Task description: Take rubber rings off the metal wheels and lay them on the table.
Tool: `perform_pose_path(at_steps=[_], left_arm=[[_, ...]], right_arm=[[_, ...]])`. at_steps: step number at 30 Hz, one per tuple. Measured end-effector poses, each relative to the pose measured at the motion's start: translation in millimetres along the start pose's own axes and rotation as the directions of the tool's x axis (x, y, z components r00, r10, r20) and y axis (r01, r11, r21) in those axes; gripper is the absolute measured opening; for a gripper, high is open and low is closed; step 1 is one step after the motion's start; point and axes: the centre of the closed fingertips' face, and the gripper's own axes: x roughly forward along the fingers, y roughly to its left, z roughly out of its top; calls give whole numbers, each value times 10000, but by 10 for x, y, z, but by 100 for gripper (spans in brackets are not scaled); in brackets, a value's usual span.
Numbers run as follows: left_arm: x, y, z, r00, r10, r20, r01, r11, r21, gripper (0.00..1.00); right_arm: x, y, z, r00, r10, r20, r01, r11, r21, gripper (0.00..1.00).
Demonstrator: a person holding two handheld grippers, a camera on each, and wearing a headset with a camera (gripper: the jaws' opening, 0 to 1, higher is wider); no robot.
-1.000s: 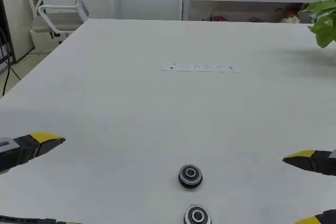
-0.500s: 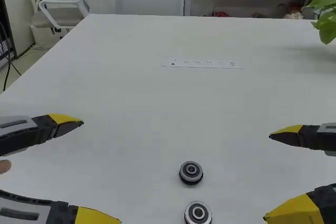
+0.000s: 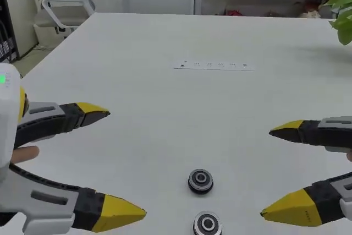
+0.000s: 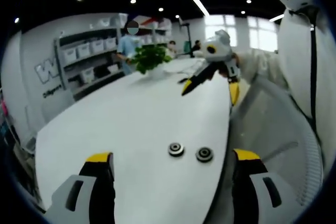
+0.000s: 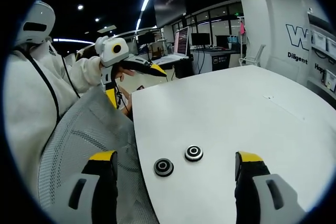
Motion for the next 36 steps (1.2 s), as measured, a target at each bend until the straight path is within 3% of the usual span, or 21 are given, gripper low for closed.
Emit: perform_pose_path(at_steps=[9,12,17,23,31,36], left_arm=[[232,-82,153,9979,-548,337,531,9974,490,91],[313,-106,135,9967,-793,149,785,9957,492,91],[432,-124,170,9942,-1015,348,999,9940,454,90],[568,-155,119,9918,-1203,425,1187,9922,390,87],[732,-254,19,9867,-1423,792,1451,9889,-310,84],[785,-311,-34,9856,-1533,710,1547,9879,-146,83]], right_arm=[[170,-13,-54,9995,303,113,-304,9995,86,88],[217,-7,-84,9991,400,119,-402,9990,189,87],[271,14,-145,9984,551,155,-556,9979,321,86],[316,27,-215,9974,656,302,-668,9969,413,82],[377,59,-284,9951,894,416,-906,9954,299,76],[410,80,-327,9936,1033,447,-1044,9943,227,71]])
